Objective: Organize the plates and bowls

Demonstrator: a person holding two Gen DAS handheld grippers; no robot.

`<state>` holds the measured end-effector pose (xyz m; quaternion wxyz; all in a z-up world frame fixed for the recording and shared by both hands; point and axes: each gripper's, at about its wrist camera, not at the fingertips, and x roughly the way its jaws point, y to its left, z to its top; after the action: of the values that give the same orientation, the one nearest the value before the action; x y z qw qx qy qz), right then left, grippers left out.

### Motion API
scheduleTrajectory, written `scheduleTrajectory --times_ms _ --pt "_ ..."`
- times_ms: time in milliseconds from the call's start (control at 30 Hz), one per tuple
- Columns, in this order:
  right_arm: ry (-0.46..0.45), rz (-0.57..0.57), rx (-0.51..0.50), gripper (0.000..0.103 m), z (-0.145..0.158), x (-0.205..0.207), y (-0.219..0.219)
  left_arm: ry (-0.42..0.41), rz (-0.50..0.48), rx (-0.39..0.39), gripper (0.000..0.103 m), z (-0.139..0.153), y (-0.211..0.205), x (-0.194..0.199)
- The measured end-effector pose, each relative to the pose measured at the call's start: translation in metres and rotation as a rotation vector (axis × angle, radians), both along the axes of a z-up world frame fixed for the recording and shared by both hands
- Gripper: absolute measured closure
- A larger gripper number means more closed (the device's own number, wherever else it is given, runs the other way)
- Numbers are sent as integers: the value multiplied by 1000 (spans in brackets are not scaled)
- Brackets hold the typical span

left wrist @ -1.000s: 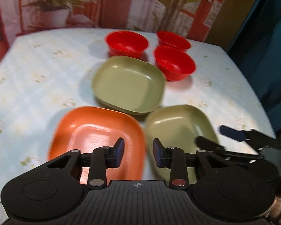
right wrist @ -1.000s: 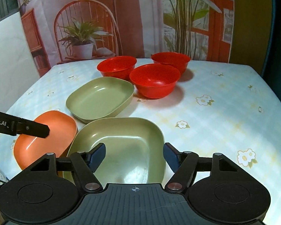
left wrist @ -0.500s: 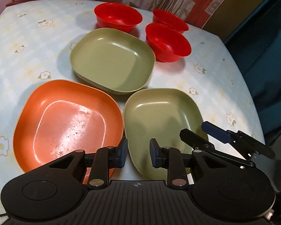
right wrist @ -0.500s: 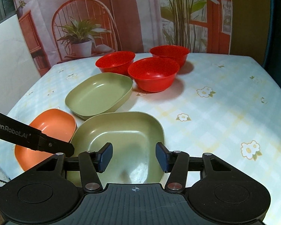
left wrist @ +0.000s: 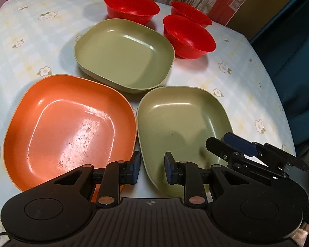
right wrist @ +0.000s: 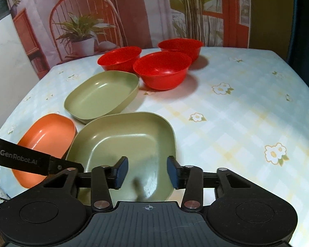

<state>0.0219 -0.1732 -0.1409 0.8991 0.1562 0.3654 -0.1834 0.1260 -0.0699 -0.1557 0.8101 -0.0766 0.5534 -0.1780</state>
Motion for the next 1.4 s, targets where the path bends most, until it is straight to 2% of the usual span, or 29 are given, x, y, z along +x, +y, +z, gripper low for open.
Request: scheduleTrajectory --times_ms 100,267,467,633,833,900,1000,1400 --pt "8 -21 6 77 -1 -1 -4 -8 -1 2 80 0 1 -2" --pt "-30 -53 -27 77 6 -8 -5 -10 2 0 81 -1 2 -3" --pt "-29 -86 -40 76 6 -10 -9 -36 9 -21 82 4 7 -8" --pt "-55 -118 -91 74 13 -15 -8 -36 10 -24 86 5 8 -8" --pt "-25 -137 -47 75 4 -16 -19 -35 7 -31 86 3 7 -7" --pt "-25 -123 -46 84 3 -15 -17 -41 -3 -38 86 4 6 -6" --pt "-19 -113 -51 89 2 -13 -14 -51 -18 -34 86 5 5 -7" --pt "-4 -128 -23 90 -2 -12 -19 -47 -20 -51 86 4 7 -7"
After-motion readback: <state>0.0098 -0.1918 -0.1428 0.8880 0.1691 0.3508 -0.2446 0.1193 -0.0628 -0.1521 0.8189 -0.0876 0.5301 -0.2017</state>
